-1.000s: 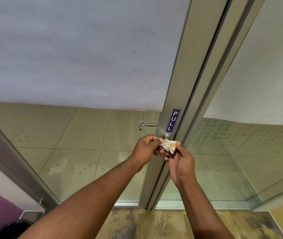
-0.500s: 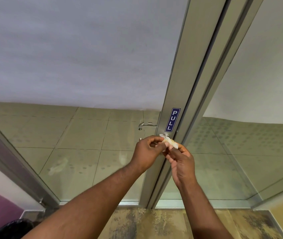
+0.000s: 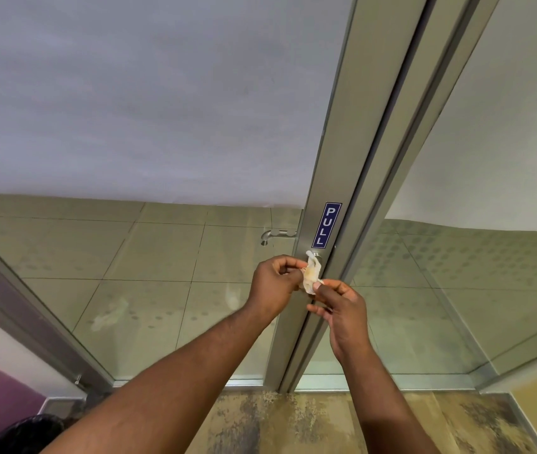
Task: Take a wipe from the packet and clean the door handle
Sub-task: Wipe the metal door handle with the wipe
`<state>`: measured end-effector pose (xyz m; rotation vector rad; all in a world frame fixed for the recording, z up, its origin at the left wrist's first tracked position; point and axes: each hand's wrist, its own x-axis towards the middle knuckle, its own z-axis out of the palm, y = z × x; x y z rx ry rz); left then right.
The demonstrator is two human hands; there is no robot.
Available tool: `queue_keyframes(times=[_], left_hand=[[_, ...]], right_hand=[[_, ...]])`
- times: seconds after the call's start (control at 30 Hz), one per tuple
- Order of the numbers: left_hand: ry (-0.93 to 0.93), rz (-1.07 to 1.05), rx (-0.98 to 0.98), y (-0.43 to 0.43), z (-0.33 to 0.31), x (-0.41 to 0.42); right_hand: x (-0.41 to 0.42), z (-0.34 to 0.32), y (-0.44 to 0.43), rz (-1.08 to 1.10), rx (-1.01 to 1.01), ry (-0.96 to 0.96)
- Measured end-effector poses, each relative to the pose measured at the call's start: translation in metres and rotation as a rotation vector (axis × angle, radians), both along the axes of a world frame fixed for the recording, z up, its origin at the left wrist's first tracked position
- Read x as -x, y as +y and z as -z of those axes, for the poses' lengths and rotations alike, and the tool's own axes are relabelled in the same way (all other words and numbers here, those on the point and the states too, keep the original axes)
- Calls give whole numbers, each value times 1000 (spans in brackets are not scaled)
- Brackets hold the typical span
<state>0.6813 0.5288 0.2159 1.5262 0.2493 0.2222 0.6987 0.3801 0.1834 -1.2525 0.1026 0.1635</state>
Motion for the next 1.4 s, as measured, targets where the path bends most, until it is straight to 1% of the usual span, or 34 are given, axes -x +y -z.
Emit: queue_keyframes(times=[0.07, 0.13, 0.2, 0.27, 0.33, 0.4, 0.43, 0.5, 0.57, 0.6, 0.63, 0.7, 0.77, 0.83, 1.03, 1.17, 1.2, 1.23, 1.27, 1.3, 1.33, 1.4], left_hand=[[9, 24, 18, -3, 2, 0], [16, 57, 56, -5, 3, 0], [11, 75, 91, -6, 5, -1], [22, 51, 119, -6, 5, -3], [38, 32, 143, -6, 4, -3], [52, 25, 151, -6, 2, -4], [61, 20, 145, -6, 1, -5], [72, 17, 98, -4, 1, -7], [66, 38, 43, -2, 1, -7], [62, 54, 28, -1, 0, -7], [57, 72, 19, 0, 0, -7], [39, 100, 9, 1, -2, -8], [26, 113, -3, 3, -3, -8], [22, 130, -10, 5, -3, -9], [25, 168, -1, 4, 0, -10], [36, 150, -22, 6, 0, -13], [36, 128, -61, 6, -1, -14], [14, 79, -142, 8, -2, -15], [-49, 3, -271, 13, -5, -16], [-159, -95, -435, 19, -10, -17], [-306, -190, -616, 29, -17, -18], [-582, -299, -931, 50, -33, -27]], right_hand=[[0, -2, 4, 32, 40, -50], [-1, -3, 7, 50, 32, -70], [-3, -4, 7, 48, 2, -54], [-5, -5, 6, 68, -8, 6], [-7, -4, 5, 118, 65, 70], [-6, -1, 7, 194, 228, 39], [-5, -1, 8, 232, 283, -25], [-2, -4, 6, 232, 304, -241], [-2, -6, 2, 100, 345, -493], [-4, -6, 0, 13, 391, -575], [-6, -6, -2, -54, 434, -612], [-10, -4, -6, -93, 470, -573], [-12, -1, -10, -89, 430, -485], [-13, 2, -15, -105, 345, -398], [-12, 11, -15, -92, 47, -223], [-13, 17, -12, -52, -85, -112], [-15, 19, -11, -32, -117, -99], [-16, 21, -10, 5, -132, -92], [-19, 23, -10, 64, -111, -88], [-22, 26, -10, 140, -51, -87], [-25, 28, -10, 222, 33, -94], [-31, 32, -12, 352, 201, -131]])
